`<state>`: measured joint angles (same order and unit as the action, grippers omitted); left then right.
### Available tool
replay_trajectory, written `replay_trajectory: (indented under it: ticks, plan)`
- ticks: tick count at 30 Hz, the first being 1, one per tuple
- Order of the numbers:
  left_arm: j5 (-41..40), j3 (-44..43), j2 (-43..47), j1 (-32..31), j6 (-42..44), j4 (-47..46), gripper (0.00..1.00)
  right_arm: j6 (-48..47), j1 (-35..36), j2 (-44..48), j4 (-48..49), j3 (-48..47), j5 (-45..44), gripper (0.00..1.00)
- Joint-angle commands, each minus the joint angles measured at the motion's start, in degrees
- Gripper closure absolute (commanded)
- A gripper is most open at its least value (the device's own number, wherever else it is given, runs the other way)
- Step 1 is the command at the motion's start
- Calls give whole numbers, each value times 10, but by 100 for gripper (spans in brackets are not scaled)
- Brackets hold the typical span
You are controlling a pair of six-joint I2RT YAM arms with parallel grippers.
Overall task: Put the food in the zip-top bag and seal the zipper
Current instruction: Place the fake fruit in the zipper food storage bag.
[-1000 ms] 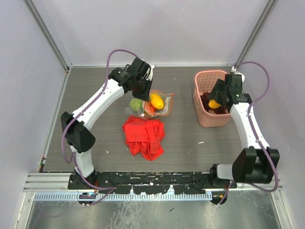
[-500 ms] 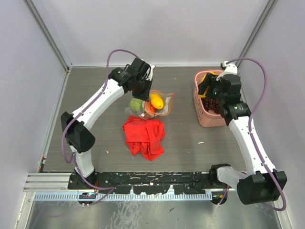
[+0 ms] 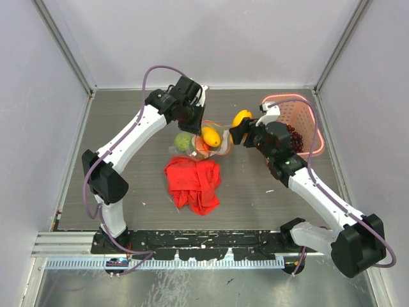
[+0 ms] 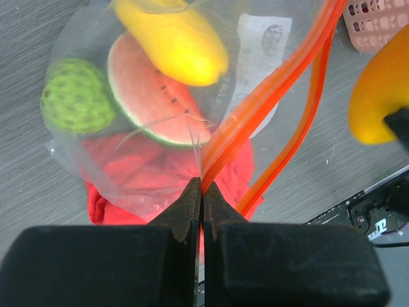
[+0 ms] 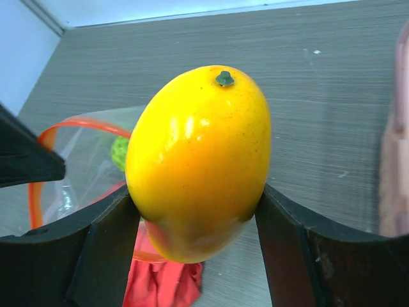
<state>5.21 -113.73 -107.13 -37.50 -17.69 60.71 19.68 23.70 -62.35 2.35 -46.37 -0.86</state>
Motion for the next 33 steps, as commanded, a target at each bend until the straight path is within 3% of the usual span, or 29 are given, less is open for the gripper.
replay_trajectory:
  ticks: [1,13,23,28,33]
  plan:
    - [26,-31,-2,0,-16,-9,100,35,43,5,153,23,-51,87]
    - [65,-53,-22,0,-41,-13,100,129,100,-73,316,74,-65,87]
    - [80,-53,-28,0,-61,-26,100,194,113,-141,369,89,-48,84]
    - [80,-51,-29,0,-65,-28,100,219,117,-169,383,85,-23,79]
    - [71,-46,-26,0,-64,-31,100,230,118,-187,385,83,-5,65]
